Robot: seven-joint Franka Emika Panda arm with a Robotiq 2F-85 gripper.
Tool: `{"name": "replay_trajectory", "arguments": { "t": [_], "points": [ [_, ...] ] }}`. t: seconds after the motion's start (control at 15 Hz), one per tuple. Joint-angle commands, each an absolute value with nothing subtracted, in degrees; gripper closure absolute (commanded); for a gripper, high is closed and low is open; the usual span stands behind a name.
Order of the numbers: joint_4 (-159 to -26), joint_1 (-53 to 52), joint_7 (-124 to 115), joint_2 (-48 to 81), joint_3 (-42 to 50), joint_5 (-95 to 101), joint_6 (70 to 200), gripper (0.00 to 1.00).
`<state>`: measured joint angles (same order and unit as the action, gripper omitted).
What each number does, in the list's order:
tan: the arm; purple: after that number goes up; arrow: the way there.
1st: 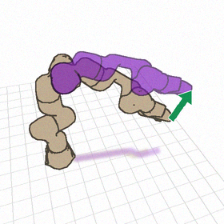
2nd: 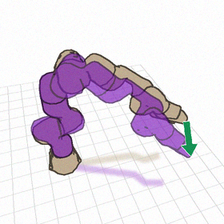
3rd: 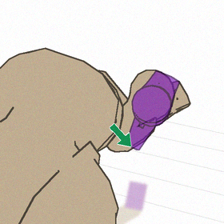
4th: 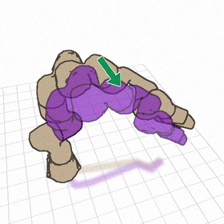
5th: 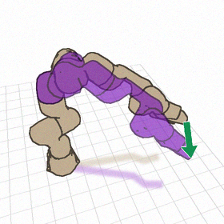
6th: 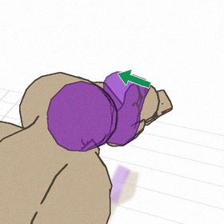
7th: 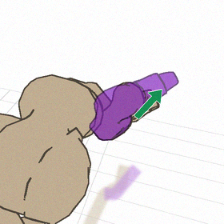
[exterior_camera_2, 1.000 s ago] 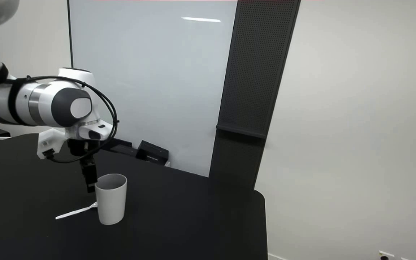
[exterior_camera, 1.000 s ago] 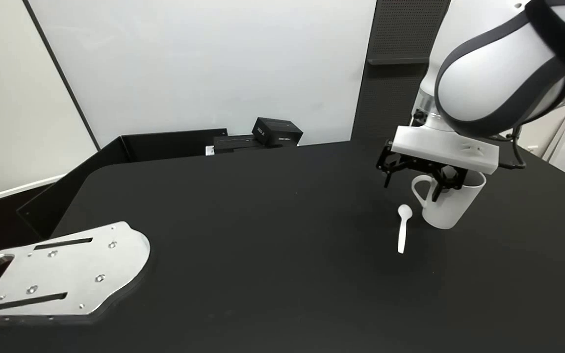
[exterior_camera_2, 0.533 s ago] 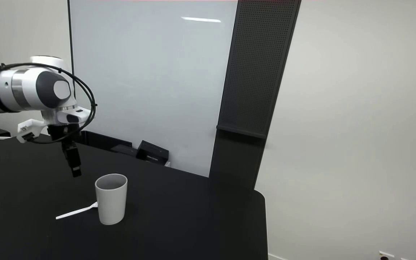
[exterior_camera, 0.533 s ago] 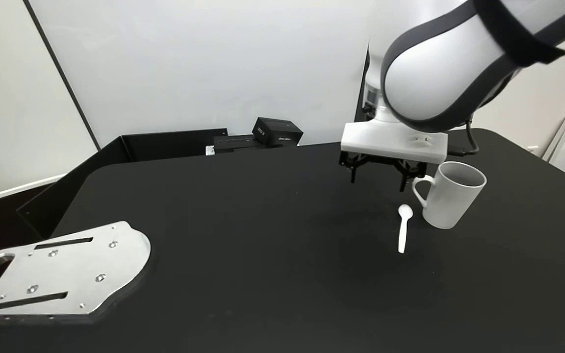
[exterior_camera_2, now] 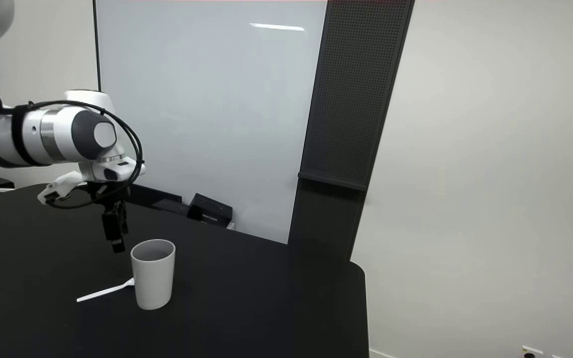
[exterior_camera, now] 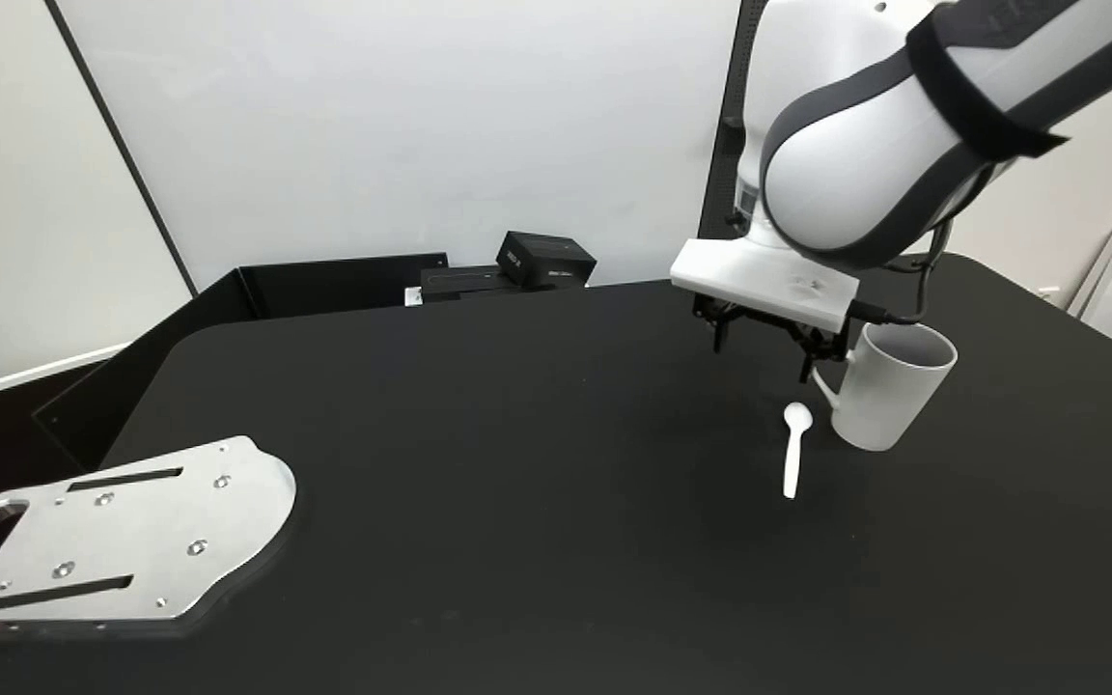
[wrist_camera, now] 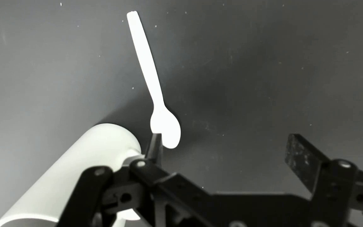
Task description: Take the spoon and put it in the cup
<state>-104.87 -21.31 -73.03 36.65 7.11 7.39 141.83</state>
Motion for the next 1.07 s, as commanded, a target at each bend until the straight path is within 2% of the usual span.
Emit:
{"name": "replay_trajectory", "arguments": {
  "t": [0.0, 1.0],
  "points": [
    [-103.0, -20.1, -76.8, 38.5, 7.0, 6.6, 141.3, 0.00],
    [-107.1, -17.0, -75.4, 38.7, 5.8, 3.9, 142.8, 0.00]
  ]
}}
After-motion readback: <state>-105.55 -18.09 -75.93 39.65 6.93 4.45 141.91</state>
